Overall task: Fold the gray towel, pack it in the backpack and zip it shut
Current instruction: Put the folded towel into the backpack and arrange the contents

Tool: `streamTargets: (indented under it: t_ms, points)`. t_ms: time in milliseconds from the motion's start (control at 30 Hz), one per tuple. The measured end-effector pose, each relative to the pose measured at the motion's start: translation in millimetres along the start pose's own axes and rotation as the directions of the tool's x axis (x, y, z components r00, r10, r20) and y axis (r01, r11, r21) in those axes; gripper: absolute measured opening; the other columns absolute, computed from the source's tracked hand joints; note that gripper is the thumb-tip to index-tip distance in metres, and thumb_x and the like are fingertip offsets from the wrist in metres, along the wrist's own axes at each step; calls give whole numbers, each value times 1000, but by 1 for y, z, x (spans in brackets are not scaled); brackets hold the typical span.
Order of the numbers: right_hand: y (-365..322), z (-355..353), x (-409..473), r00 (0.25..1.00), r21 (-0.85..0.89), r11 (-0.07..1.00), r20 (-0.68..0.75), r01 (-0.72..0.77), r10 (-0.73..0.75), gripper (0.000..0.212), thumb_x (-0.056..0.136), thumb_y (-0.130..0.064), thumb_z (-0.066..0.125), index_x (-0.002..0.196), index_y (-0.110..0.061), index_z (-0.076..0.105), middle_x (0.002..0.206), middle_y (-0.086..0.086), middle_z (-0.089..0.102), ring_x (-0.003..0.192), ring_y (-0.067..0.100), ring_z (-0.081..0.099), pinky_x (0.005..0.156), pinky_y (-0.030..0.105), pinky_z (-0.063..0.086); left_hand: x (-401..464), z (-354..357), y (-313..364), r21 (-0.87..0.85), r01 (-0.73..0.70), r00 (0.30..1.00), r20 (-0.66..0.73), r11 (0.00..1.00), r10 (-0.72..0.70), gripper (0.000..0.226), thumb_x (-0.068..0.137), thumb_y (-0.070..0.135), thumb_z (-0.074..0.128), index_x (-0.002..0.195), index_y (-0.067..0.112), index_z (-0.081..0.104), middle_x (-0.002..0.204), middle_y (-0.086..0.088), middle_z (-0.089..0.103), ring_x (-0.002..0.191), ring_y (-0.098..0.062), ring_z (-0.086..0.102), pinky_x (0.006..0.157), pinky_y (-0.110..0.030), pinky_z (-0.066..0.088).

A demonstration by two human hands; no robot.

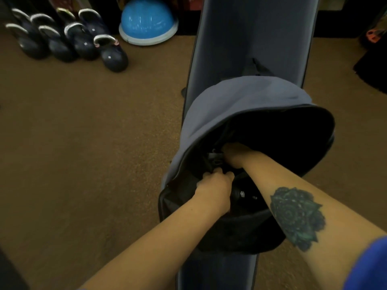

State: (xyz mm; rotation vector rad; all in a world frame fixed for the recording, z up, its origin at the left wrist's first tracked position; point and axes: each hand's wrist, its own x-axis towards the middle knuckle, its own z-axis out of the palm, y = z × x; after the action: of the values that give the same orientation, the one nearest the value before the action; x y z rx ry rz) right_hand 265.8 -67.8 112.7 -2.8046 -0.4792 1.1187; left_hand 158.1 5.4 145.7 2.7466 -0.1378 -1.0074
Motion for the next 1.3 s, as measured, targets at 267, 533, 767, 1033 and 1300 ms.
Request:
streamTargets:
  t_ms: [267, 533, 767, 1033, 1300]
  points:
    - [-2, -12, -3, 1000, 15, 1000, -1, 25, -25, 31, 94, -14, 48, 122, -5, 55, 125, 18, 57, 107, 31, 58, 80, 31, 45, 2, 0, 1, 11, 6, 1000, 19, 1000, -7, 76, 75, 13, 72, 139, 21, 30, 144, -14, 27, 123, -39, 38, 94, -48, 48]
    - [30, -38, -40, 976, 176, 984, -217, 12, 27, 40, 89, -27, 62, 128, -24, 59, 137, 3, 56, 123, 24, 53, 99, 27, 41, 16, -18, 3, 15, -17, 999, 48, 1000, 17, 81, 66, 22, 80, 135, 19, 38, 138, -13, 37, 123, -38, 46, 99, -48, 46]
    - [46, -21, -92, 866, 317, 948, -484, 37, 128, 27, 88, -17, 59, 114, -17, 67, 106, 8, 72, 103, 29, 64, 88, 35, 51, 55, -49, 6, -13, 7, 991, 132, 1000, -5, 82, 64, 18, 80, 137, 17, 43, 134, -10, 51, 115, -29, 56, 80, -33, 48]
    - [33, 5, -82, 960, 271, 963, -265, -13, 88, 69, 71, -28, 79, 132, -16, 50, 124, 10, 63, 112, 30, 60, 92, 39, 52, 79, -58, -3, -292, -40, 997, 56, 956, 58, 57, 56, 16, 82, 107, 20, 58, 106, -8, 67, 92, -25, 63, 73, -32, 52]
    - [12, 13, -60, 953, 251, 968, -290, -6, 82, 97, 69, -38, 78, 145, -19, 22, 138, 12, 45, 126, 33, 44, 92, 42, 47, 79, -51, -16, -434, -116, 992, -96, 893, 82, 66, 62, 24, 75, 122, 23, 50, 121, -6, 59, 108, -22, 57, 90, -38, 50]
